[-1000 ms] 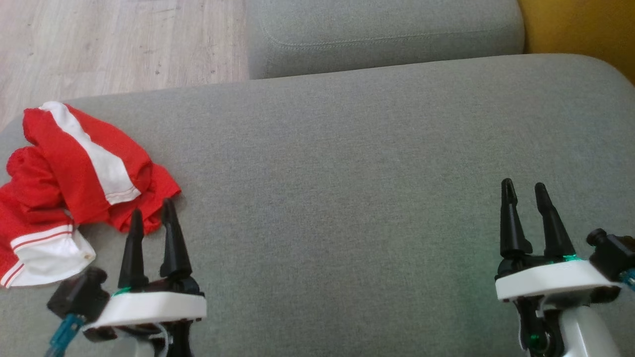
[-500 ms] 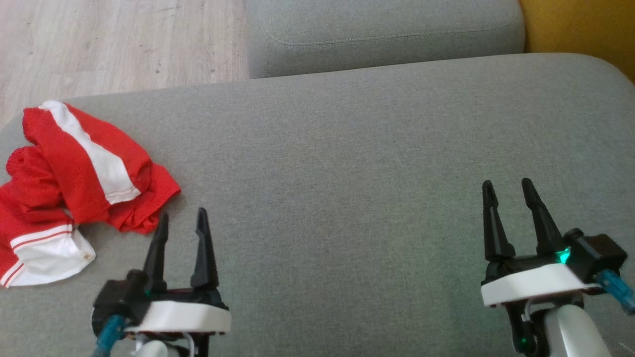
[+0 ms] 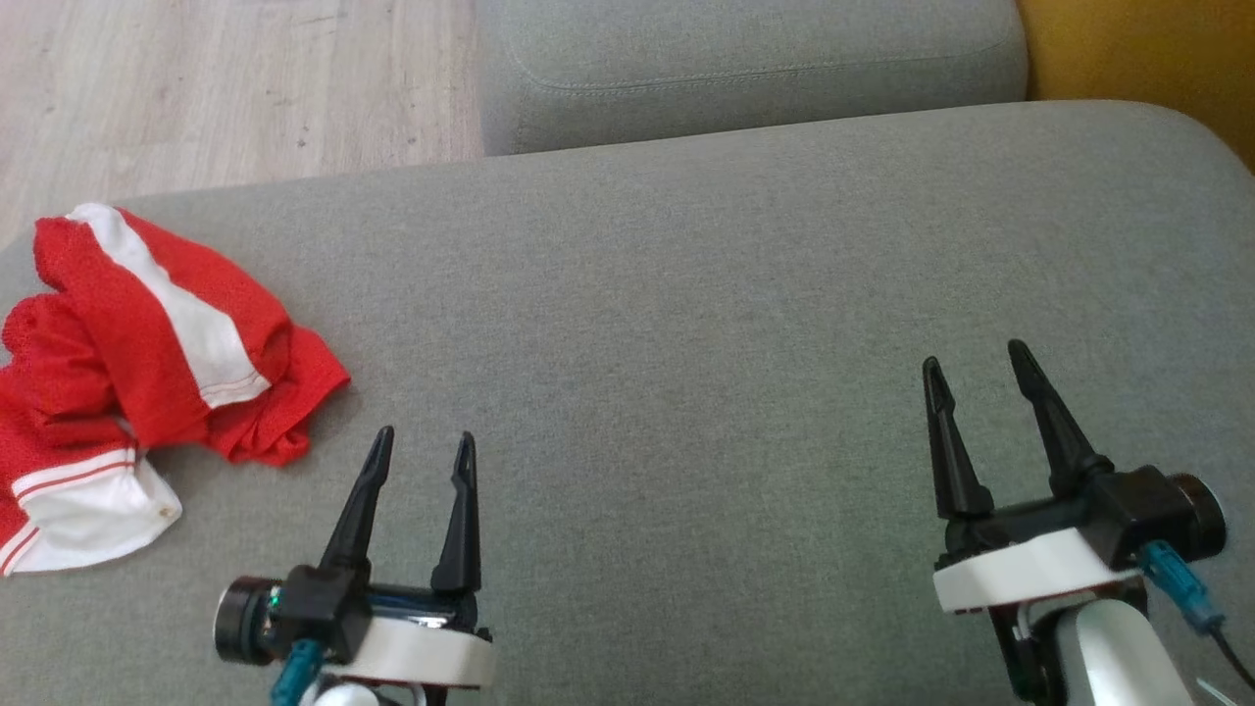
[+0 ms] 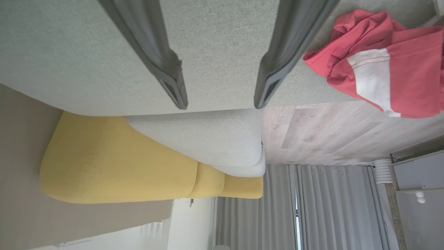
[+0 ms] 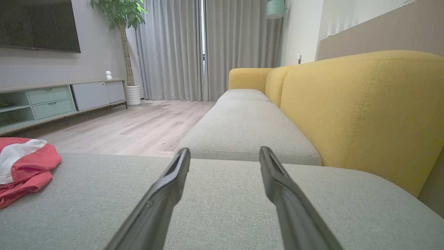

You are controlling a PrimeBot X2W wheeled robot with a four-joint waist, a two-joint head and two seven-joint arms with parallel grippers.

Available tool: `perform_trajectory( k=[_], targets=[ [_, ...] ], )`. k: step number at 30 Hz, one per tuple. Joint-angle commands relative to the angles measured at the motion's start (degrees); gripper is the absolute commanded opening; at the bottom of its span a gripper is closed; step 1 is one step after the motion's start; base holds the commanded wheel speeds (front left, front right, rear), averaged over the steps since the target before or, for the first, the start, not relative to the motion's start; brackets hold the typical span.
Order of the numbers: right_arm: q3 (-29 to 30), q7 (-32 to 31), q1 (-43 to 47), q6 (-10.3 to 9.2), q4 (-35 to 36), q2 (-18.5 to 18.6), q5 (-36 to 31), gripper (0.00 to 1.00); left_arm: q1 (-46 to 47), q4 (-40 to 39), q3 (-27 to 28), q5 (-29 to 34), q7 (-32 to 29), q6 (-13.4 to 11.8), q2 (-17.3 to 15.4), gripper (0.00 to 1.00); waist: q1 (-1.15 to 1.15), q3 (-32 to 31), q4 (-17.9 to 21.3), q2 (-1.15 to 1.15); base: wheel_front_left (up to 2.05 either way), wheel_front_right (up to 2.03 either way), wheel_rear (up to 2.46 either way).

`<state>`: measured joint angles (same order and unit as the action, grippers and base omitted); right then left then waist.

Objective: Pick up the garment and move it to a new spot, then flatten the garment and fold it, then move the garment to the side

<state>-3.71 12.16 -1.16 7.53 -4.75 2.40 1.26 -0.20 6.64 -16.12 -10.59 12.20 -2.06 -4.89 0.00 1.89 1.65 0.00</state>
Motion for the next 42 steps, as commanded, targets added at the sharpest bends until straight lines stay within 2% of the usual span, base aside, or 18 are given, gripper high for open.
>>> perform_trajectory(
  k=[1,6,10,15,20,31,42],
  targets=[
    [-1.56,0.87,-2.32,-0.04,2.42,0.44,-1.15,1.00,2.70,-2.51,1.81,0.20,0.81,-0.10,-0.18,1.00,0.00,0.01,-0.01,0.00,0.00,0.00,0.00],
    [-1.97,1.71,-1.93,-0.04,2.85,0.45,0.96,1.00,1.57,-3.54,5.66,-4.33,1.66,3.33,1.39,1.00,0.00,-0.09,-0.13,0.00,0.00,0.00,0.00],
    [-2.47,2.39,-1.24,-0.04,2.35,0.47,4.51,1.00,0.41,-2.90,8.34,-5.68,2.34,6.28,1.90,1.00,0.00,-0.41,-0.17,0.00,0.00,0.00,0.00],
    [-3.51,2.84,-0.42,-0.04,-0.51,0.48,9.90,1.00,-0.58,-0.66,8.66,-8.59,2.80,7.36,1.99,1.00,0.00,-0.77,-0.08,0.00,0.00,0.00,0.00],
    [-5.01,2.84,-0.54,-0.04,-3.40,0.48,12.60,1.00,-0.21,2.47,7.56,-9.53,2.80,7.74,2.00,1.00,0.00,-0.95,-0.14,0.00,0.00,0.00,0.00],
    [-5.70,2.84,-1.48,-0.04,-4.05,0.48,13.88,1.00,0.43,1.92,7.85,-9.86,2.80,7.30,2.01,1.00,0.00,-0.71,-0.37,0.00,0.00,0.00,0.00],
    [-9.75,2.84,-0.86,-0.04,-4.60,0.48,13.54,1.00,-0.15,1.68,9.35,-8.91,2.80,5.52,2.01,1.00,0.00,-2.14,-5.20,0.00,0.00,0.00,0.00]
  ],
)
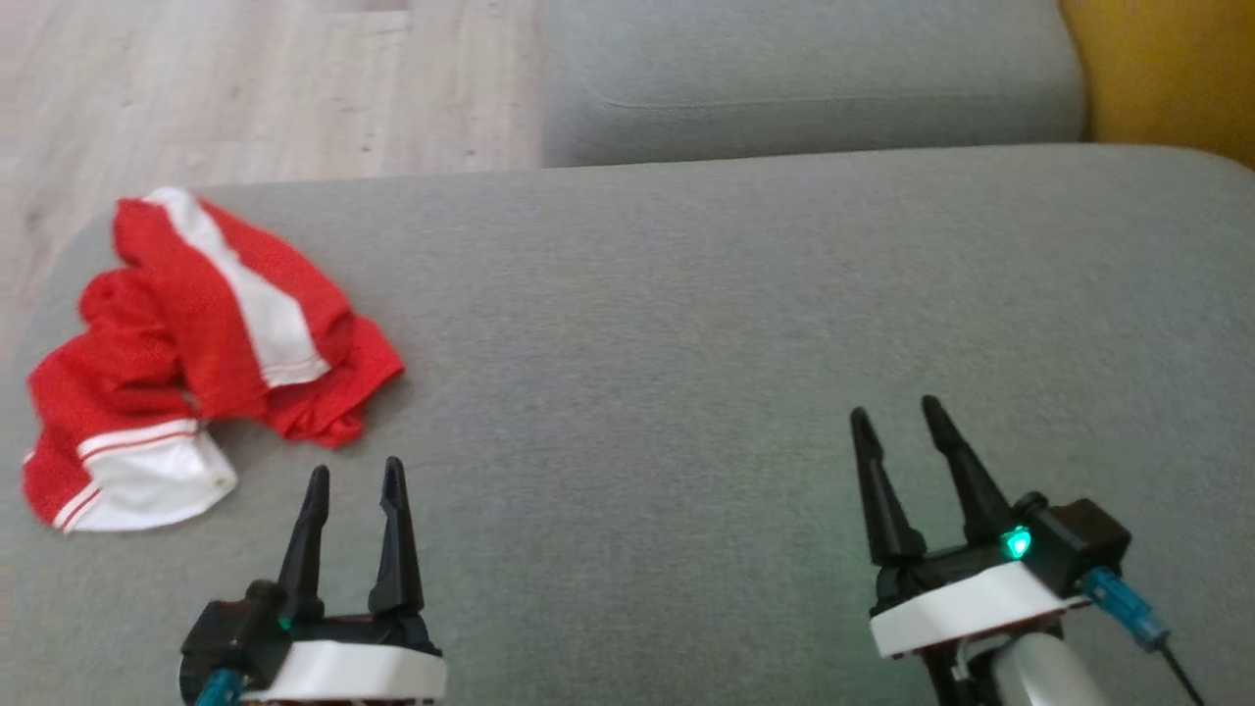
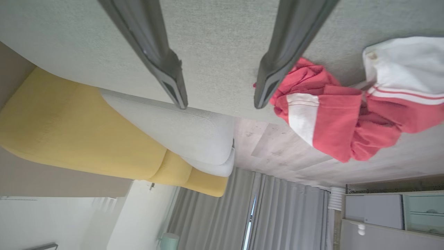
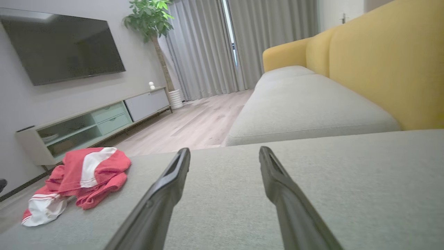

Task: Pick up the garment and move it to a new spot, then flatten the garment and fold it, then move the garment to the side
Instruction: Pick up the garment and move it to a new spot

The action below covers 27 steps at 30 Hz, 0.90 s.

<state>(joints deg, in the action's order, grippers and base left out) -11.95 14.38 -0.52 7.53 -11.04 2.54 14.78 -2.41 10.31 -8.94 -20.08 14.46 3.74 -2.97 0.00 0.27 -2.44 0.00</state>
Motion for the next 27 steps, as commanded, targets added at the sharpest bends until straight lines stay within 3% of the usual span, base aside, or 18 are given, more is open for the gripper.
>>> perform_trajectory(
  k=[1,16,27],
  targets=[
    [-1.96,0.62,-1.39,-0.04,1.61,0.33,0.05,1.00,1.90,-2.01,2.48,0.71,0.54,-0.49,0.09,1.00,0.00,-0.74,-1.86,0.00,0.00,0.00,0.00],
    [-6.48,0.62,0.31,-0.04,1.06,0.33,1.98,1.00,-1.57,-4.05,6.16,2.26,0.54,-2.11,0.09,1.00,0.00,-3.83,-13.38,0.00,0.00,0.00,0.00],
    [-7.72,0.62,1.04,-0.04,1.01,0.33,3.22,1.00,-3.05,-5.41,7.27,2.60,0.54,-2.53,0.09,1.00,0.00,-4.99,-17.29,0.00,0.00,0.00,0.00]
  ],
)
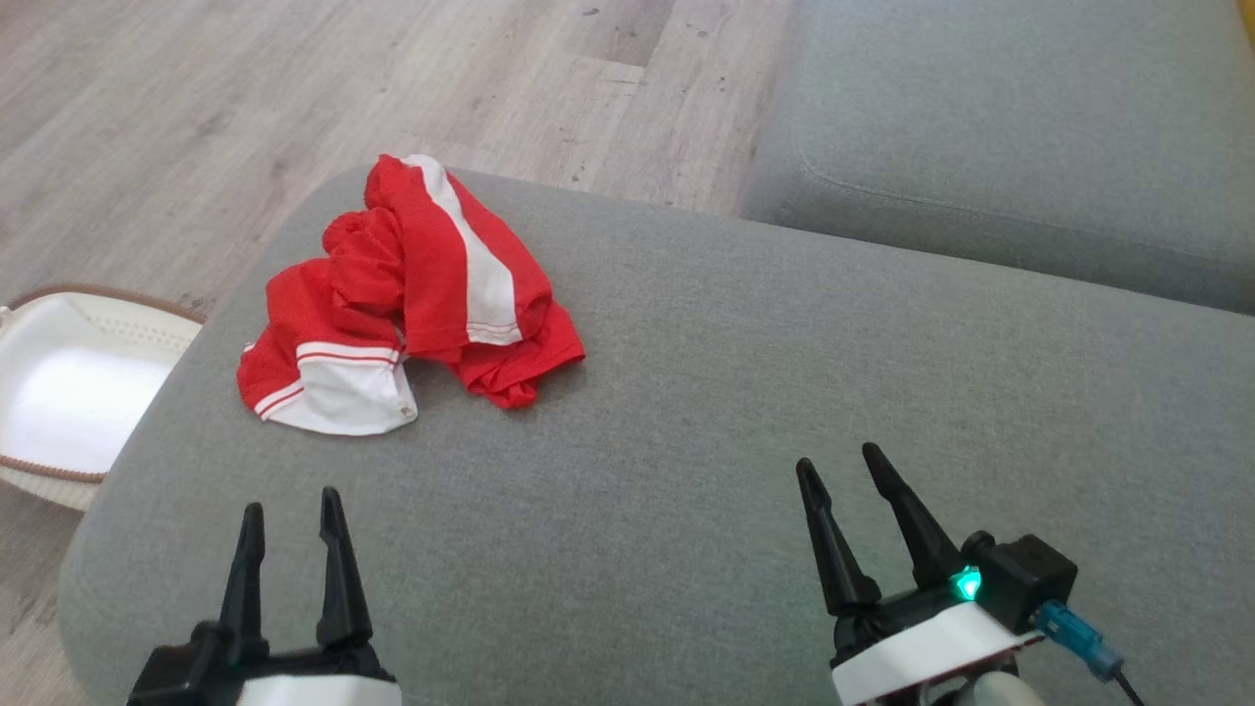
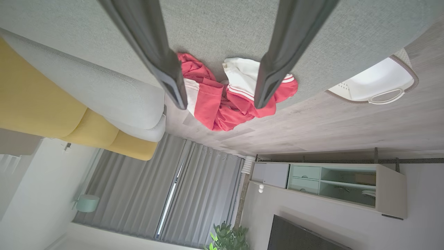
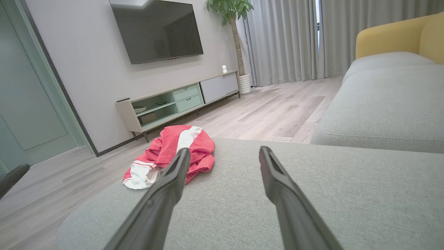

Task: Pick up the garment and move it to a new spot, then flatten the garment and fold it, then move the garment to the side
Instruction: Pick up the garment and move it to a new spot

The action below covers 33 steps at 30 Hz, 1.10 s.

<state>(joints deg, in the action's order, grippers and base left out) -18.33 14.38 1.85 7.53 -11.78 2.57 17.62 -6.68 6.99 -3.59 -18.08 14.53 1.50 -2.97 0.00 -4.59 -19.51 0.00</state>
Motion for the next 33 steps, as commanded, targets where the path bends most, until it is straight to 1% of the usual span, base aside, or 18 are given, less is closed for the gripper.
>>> perform_trajectory(
  k=[1,11,20,23,26,29,31,33],
  targets=[
    [-1.45,0.62,-1.32,-0.04,1.77,0.31,0.49,1.00,1.15,-2.16,1.94,0.58,0.47,-0.36,0.09,1.00,0.00,-0.20,-0.41,0.00,0.00,0.00,0.00],
    [-2.13,0.62,-1.09,-0.04,2.11,0.31,1.16,1.00,0.89,-2.63,2.62,0.66,0.47,-0.32,0.09,1.00,0.00,-0.29,-1.52,0.00,0.00,0.00,0.00],
    [-2.06,0.62,-0.96,-0.04,2.31,0.31,1.28,1.00,0.97,-3.03,3.00,0.69,0.47,-0.41,0.09,1.00,0.00,0.02,-1.34,0.00,0.00,0.00,0.00],
    [-1.92,0.62,-1.27,-0.04,2.48,0.31,0.87,1.00,1.48,-3.32,3.39,0.66,0.47,-0.31,0.09,1.00,0.00,1.05,-0.83,0.00,0.00,0.00,0.00],
    [-1.16,0.62,-1.97,-0.04,2.92,0.31,0.11,1.00,3.22,-3.70,4.28,1.40,0.47,0.26,0.09,1.00,0.00,2.91,-0.01,0.00,0.00,0.00,0.00],
    [-0.23,0.62,-3.08,-0.04,3.82,0.31,-0.92,1.00,6.70,-3.78,5.86,3.54,0.47,1.68,-0.04,1.00,0.00,5.71,1.28,0.00,0.00,0.00,0.00],
    [0.57,0.62,-3.98,-0.04,4.77,0.31,-1.75,1.00,10.24,-2.95,6.56,4.66,0.47,2.87,-1.15,1.00,0.00,8.09,2.16,0.00,0.00,0.00,0.00],
    [1.59,0.62,-4.81,-0.04,5.88,0.31,-2.69,1.00,14.80,-1.55,6.76,5.68,0.47,3.74,-2.95,1.00,0.00,10.43,2.97,0.00,0.00,0.00,0.00]
  ],
)
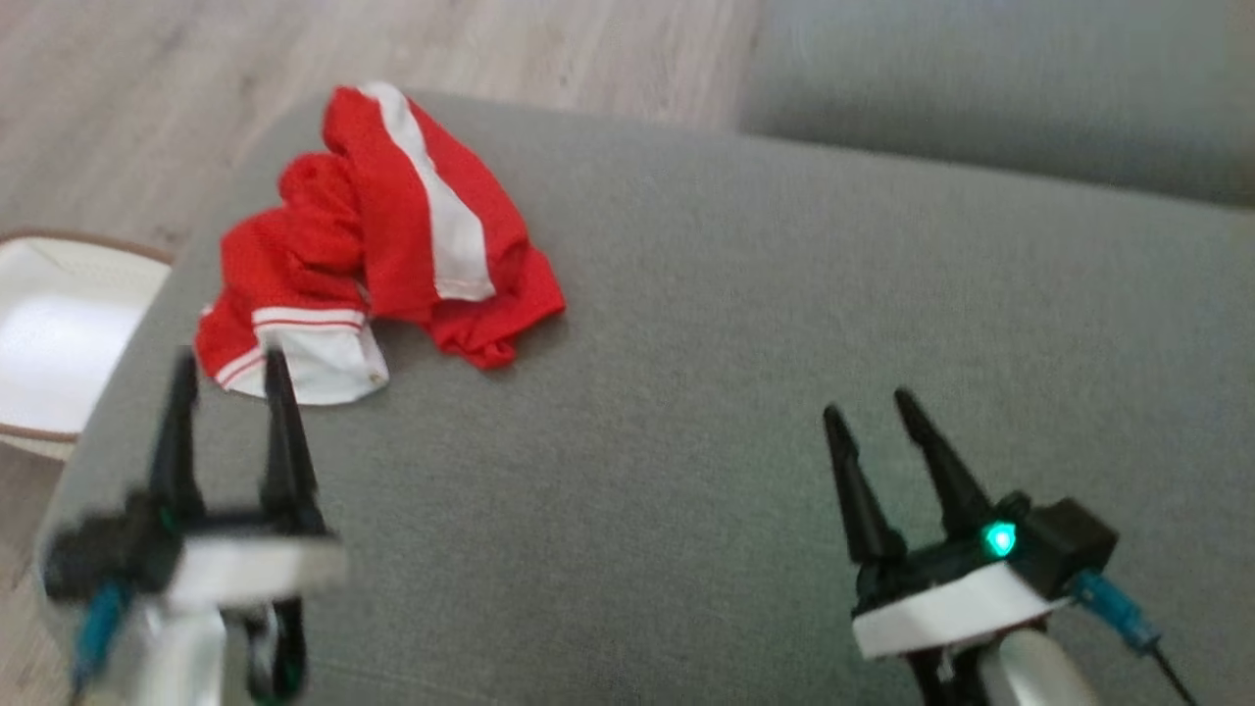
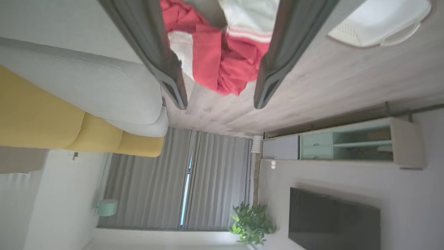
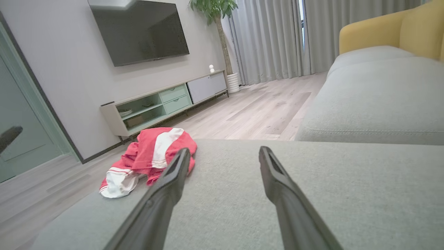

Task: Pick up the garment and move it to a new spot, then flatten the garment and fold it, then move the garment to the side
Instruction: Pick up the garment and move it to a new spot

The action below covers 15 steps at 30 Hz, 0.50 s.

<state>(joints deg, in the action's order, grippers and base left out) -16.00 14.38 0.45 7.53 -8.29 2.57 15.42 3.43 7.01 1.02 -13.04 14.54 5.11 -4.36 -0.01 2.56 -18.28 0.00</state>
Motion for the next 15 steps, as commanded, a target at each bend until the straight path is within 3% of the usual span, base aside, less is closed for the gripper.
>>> perform_trajectory(
  k=[1,5,11,15],
  targets=[
    [-0.15,0.62,-3.76,-0.04,2.91,0.31,-0.97,1.00,7.17,-0.43,1.90,1.15,0.46,0.48,-2.71,1.00,0.01,4.28,2.10,0.00,0.00,0.00,0.00],
    [1.48,0.62,-5.40,-0.04,4.71,0.31,-2.80,1.00,18.71,6.30,-0.29,2.54,-3.12,1.58,-8.53,1.00,0.01,8.70,3.87,0.00,0.00,0.00,0.00],
    [2.33,0.62,-7.80,-0.04,6.78,0.31,-4.80,1.00,36.62,18.97,-6.85,2.11,-15.66,2.31,-17.18,1.00,0.01,14.38,7.14,0.00,0.00,0.00,0.00],
    [2.39,0.62,-9.52,-0.04,7.98,0.31,-5.40,1.00,45.37,27.03,-13.30,-2.41,-23.18,2.35,-21.11,1.00,0.01,17.63,9.56,0.00,0.00,0.00,0.00]
  ],
)
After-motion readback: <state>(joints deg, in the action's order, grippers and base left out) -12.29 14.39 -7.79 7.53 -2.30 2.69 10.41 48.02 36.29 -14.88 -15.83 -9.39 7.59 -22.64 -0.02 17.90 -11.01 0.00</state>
